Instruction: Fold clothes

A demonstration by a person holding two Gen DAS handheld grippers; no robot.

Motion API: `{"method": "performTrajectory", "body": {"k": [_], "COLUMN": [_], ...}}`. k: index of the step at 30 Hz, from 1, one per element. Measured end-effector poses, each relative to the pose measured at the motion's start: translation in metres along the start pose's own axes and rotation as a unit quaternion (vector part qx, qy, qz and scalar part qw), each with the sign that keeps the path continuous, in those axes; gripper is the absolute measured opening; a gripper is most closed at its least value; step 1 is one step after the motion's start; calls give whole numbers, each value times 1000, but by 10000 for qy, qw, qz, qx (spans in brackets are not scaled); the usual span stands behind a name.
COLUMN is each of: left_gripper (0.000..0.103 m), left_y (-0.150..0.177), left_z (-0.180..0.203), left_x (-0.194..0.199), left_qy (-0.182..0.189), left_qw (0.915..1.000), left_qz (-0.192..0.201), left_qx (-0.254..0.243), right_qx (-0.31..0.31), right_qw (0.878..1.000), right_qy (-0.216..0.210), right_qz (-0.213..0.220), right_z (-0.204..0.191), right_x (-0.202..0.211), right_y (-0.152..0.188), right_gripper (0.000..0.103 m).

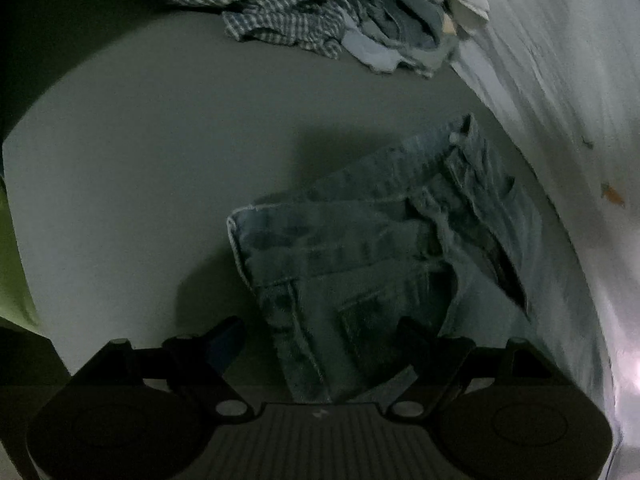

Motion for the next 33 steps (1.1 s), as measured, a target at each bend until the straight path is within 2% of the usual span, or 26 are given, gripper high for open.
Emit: {"method": "performTrajectory", "body": {"k": [1,2,4,6,8,9,10,11,13,17,21,23,29,33], "left_gripper": [80,71,68,58,31,21,17,16,16,16,16,16,16,16], "left_y": [0,-1,-2,-4,-5,-6,-8,-10,-15,-30,-49,-58,-79,-96], "left_z": [2,5,9,6,-3,-9,-14,-19,-17,9,37,54,98,121], "left_x": [-1,-1,-3,-1,6,11,15,19,28,52,74,80,65,46], "left_qy": [17,65,33,45,51,66,147,261,443,694,1107,1217,1532,1554], "left_qw": [10000,9999,9999,9999,9993,9986,9974,9958,9941,9932,9866,9831,9747,9734], "left_qz": [39,70,75,156,261,295,307,308,394,731,1118,1305,1519,1542], "left_qx": [-16,-59,-97,9,265,441,630,824,910,579,431,403,582,670], "right_qx": [-60,-148,-311,-460,-561,-628,-671,-710,-650,-249,35,172,590,934], "right_qw": [10000,9999,9995,9985,9970,9960,9952,9943,9927,9854,9736,9692,9646,9627], "right_qy": [2,-11,-39,-236,-477,-573,-661,-747,-990,-1683,-2275,-2439,-2530,-2484], "right_qz": [19,43,102,179,250,284,279,269,222,47,-181,-286,-450,-523], "right_z": [0,1,1,-2,-10,-15,-23,-32,-56,-119,-182,-208,-268,-305], "right_x": [0,0,0,3,7,9,10,10,11,10,4,-4,-41,-72], "right_y": [0,0,0,2,4,4,4,4,6,17,31,37,52,65], "right_gripper": [26,25,19,15,14,14,13,13,13,13,13,13,13,13]}}
Point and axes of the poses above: each gripper's, at about its wrist camera, not at the fingertips, and x roughly against the way its jaws point, z to its right, y to its underside, the point moved 5 cm from there along -x, roughly the way its jaws point, and after that the axes turned 7 degrees about z, right-handed, at the moved point
